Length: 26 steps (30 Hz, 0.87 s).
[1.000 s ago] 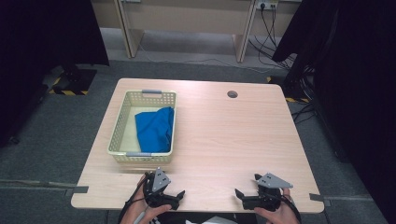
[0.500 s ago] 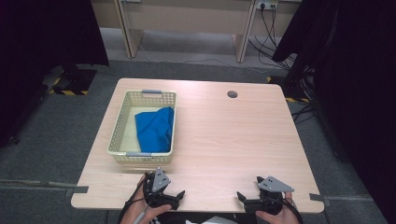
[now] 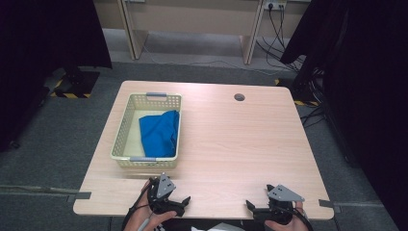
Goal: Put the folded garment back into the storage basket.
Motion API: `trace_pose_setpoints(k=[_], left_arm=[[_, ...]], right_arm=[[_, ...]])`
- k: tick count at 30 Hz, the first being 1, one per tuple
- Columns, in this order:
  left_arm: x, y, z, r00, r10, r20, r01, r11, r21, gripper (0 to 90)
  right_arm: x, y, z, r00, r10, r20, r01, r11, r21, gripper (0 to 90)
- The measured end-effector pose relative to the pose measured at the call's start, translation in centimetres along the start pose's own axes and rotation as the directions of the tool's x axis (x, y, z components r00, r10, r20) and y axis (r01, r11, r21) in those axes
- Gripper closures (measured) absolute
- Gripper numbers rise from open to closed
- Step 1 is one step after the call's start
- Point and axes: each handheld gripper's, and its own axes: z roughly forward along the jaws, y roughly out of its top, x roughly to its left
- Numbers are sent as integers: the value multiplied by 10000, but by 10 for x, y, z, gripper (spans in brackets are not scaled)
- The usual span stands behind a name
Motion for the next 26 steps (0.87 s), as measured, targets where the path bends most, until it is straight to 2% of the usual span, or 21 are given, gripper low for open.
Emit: trace_pose_setpoints(k=[26], left_arm=[[0, 0, 0, 10000, -3, -1, 3, 10000, 11, 0]], right_arm=[[0, -5, -5, 9999, 48, 95, -47, 10000, -42, 36]])
